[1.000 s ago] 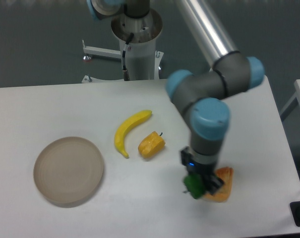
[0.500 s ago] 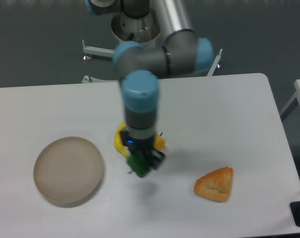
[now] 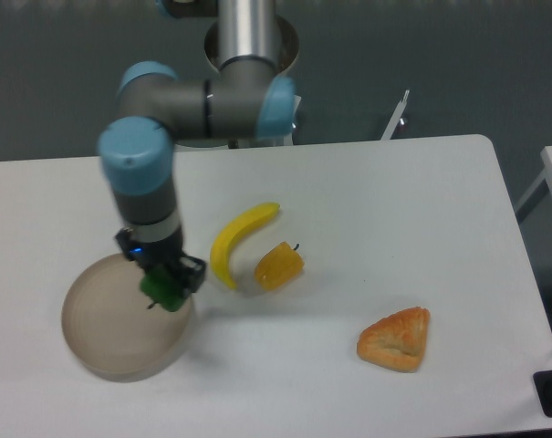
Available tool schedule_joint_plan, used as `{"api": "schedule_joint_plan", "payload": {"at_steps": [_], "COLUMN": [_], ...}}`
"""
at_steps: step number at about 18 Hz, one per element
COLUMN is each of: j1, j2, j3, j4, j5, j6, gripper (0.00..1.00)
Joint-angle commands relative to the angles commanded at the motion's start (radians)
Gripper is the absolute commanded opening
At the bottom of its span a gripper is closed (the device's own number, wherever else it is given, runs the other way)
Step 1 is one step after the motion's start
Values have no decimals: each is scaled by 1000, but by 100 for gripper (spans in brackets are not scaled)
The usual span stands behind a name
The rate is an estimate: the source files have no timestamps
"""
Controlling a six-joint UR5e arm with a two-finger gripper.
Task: Place the green pepper on the plate
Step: 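Carry the held green pepper over the banana toward the beige plate, then lower the green pepper onto the plate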
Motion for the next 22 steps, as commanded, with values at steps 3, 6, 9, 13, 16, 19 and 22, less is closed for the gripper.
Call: {"api": "schedule_joint_plan", "payload": {"at_steps": [3, 6, 9, 13, 16, 19, 22], "j1": [-18, -28, -29, -32, -34, -34, -34], "j2": [-29, -46, -60, -75, -84, -97, -98], "j3": [-5, -20, -29, -37, -35, -35, -37], "j4": [38, 78, 100, 103, 117, 135, 138], "j5": [-3, -17, -18, -35, -35, -35, -35], "j6": [-31, -31, -31, -31, -28, -26, -25], "gripper": [54, 54, 54, 54, 54, 54, 54]}}
